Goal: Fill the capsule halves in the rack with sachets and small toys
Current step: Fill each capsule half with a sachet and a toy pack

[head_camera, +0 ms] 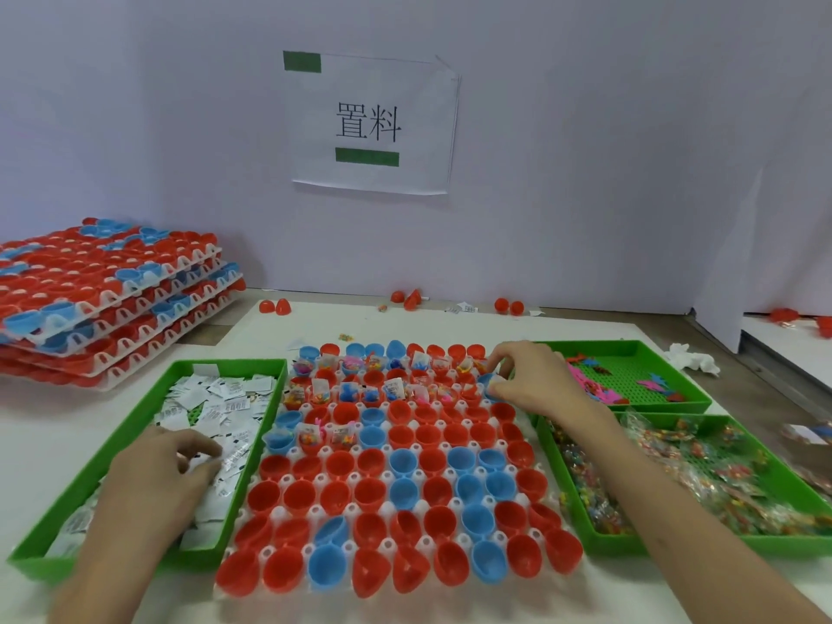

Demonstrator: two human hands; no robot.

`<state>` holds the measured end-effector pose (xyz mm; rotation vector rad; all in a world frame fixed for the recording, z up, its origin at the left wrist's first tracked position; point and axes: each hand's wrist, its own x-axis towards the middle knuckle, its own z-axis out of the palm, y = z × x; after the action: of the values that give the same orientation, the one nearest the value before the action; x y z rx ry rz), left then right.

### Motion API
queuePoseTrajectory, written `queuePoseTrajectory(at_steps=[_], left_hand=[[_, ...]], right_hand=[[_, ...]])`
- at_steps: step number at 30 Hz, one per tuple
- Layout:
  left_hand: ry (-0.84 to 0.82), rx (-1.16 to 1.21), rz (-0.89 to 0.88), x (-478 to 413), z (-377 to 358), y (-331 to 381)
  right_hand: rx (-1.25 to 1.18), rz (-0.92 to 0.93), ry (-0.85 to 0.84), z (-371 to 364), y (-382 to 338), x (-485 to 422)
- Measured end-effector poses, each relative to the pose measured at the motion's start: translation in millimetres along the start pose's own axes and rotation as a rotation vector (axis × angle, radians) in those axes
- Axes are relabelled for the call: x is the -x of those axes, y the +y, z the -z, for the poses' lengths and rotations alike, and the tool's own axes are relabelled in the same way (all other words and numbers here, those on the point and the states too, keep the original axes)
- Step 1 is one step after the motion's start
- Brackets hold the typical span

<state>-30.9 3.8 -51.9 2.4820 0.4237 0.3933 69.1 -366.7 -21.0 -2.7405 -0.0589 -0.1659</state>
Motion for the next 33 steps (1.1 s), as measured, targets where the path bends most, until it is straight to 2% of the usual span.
queuePoseTrajectory(at_steps=[2,5,7,12,19,27,33], left_hand=[[0.035,0.036,0.014,0.4,-0.2,0.1],[0.057,0.087,0.015,-0.6,-1.6,-1.4],[0.061,0.122,0.026,-0.6,-1.7,-3.0],[0.113,0.219,-0.004,1.7,-0.3,-3.9],[0.255,0.376,-0.032,5.1,3.9,-6.5],[0.224,0.419,-0.003,4.0,3.0,-13.1],[0.200,0.435,0.015,1.7,0.5,-18.3]], right_hand=[[-0.050,0.012,-0.021,4.4,5.9,2.4],[-0.123,-0.013,0.073,18.5,23.2,6.3],[-0.076,-0.080,0.109,28.0,41.4,11.5],[0.016,-0.263,0.059,30.0,87.3,30.8],[-0.082,-0.252,0.051,32.3,95.9,24.6],[-0.040,-0.315,-0.034,35.7,97.1,13.6],[-0.093,-0.366,0.112,30.4,104.9,8.5]])
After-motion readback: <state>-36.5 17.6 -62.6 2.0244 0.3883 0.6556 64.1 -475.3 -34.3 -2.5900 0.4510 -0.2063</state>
